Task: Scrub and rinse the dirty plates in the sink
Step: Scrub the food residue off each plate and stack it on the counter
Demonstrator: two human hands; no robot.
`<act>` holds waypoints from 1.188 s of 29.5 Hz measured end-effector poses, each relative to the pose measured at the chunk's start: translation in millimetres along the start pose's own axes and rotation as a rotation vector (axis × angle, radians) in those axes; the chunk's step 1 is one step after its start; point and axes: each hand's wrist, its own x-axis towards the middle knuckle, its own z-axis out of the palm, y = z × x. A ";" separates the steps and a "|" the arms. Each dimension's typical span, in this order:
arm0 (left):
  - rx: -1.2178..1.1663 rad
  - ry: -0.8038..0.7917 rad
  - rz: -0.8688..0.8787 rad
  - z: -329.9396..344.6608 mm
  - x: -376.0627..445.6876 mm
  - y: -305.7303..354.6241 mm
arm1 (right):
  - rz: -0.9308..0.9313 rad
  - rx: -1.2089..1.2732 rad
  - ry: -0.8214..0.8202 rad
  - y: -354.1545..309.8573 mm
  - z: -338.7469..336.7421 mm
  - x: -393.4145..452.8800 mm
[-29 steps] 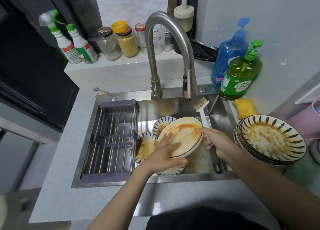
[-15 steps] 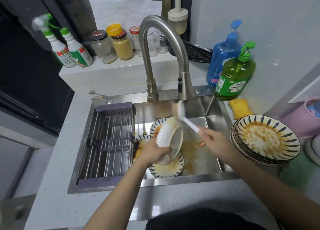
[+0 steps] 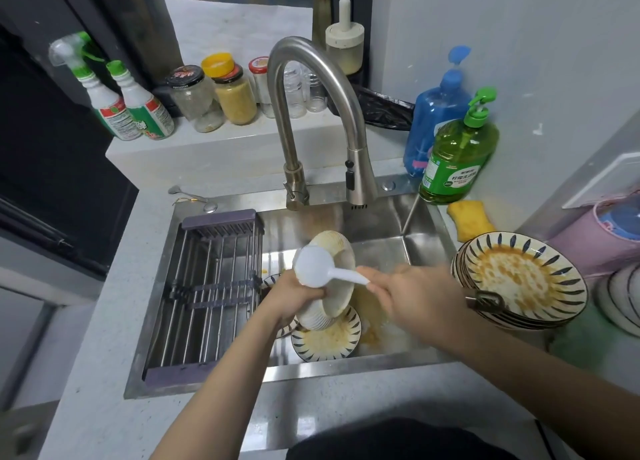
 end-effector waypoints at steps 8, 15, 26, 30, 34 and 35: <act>0.185 -0.031 0.054 -5.7 -3.5 1.8 | 0.021 0.000 -0.037 4.2 -8.2 9.0; 0.133 -0.058 0.059 -7.6 -6.9 3.4 | 0.218 0.027 -0.128 21.1 -2.7 24.6; -0.210 -0.048 0.014 -11.9 -5.0 -2.9 | 0.253 0.239 -0.177 19.0 1.4 15.8; -0.255 -0.055 0.001 -12.9 -6.0 -2.7 | 0.279 0.331 -0.191 19.2 4.8 18.6; -0.190 -0.049 0.003 -16.6 -7.6 -4.2 | 0.362 0.366 -0.291 35.0 2.8 27.1; -0.161 -0.048 0.011 -17.3 -6.7 -5.1 | 0.321 0.378 -0.297 30.8 -1.5 25.2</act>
